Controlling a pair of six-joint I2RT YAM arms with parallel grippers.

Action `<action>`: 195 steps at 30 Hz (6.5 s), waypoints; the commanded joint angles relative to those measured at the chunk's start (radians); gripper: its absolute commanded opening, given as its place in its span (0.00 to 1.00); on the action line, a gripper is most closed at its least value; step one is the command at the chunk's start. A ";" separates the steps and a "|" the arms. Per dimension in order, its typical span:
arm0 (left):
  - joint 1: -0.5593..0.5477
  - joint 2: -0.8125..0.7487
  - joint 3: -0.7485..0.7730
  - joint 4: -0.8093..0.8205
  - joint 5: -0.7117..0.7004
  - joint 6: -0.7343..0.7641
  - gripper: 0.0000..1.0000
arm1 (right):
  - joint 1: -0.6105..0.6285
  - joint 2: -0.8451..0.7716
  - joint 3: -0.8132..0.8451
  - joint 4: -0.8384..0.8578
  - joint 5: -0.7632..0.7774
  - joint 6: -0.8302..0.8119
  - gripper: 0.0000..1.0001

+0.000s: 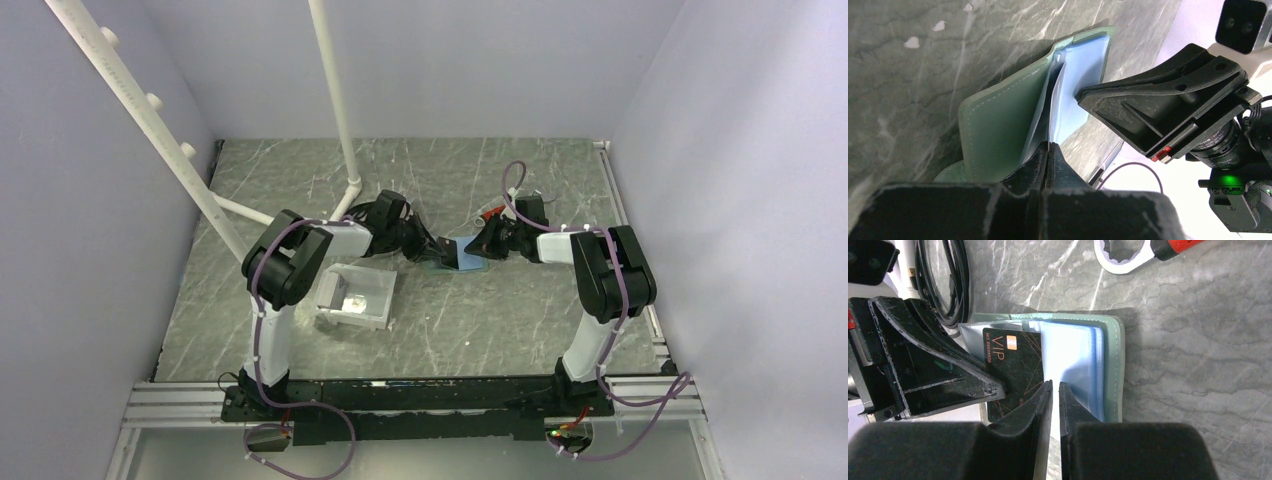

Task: Put the credit cards into the card holder
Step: Insert the credit card into the card holder.

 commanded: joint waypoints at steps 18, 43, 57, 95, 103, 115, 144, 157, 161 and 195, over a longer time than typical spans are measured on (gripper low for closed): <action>-0.006 0.042 -0.041 0.174 -0.017 -0.051 0.00 | -0.007 0.032 -0.014 0.030 -0.003 0.000 0.12; -0.021 0.091 -0.004 0.141 0.067 0.008 0.00 | -0.032 -0.109 -0.055 -0.121 0.166 -0.113 0.22; -0.021 0.089 0.000 0.144 0.063 0.010 0.00 | -0.058 -0.115 -0.080 -0.102 0.143 -0.108 0.27; -0.066 0.035 -0.137 0.301 -0.201 -0.158 0.00 | -0.073 -0.037 -0.110 0.009 0.000 -0.038 0.00; -0.066 0.028 -0.153 0.306 -0.233 -0.160 0.00 | -0.073 -0.039 -0.117 0.019 -0.007 -0.030 0.00; -0.079 0.068 -0.060 0.230 -0.166 -0.081 0.00 | -0.073 -0.039 -0.126 0.034 -0.033 -0.022 0.00; -0.128 0.061 0.230 -0.304 -0.239 0.306 0.72 | -0.072 -0.025 -0.117 0.059 -0.060 -0.029 0.00; -0.147 0.065 0.321 -0.416 -0.178 0.455 0.82 | -0.072 -0.086 -0.143 0.107 -0.071 -0.027 0.00; -0.144 0.038 0.314 -0.452 -0.226 0.444 0.86 | -0.072 -0.084 -0.143 0.101 -0.064 -0.030 0.00; -0.144 0.004 0.360 -0.495 -0.182 0.471 0.43 | -0.075 -0.120 -0.135 0.055 -0.022 -0.056 0.00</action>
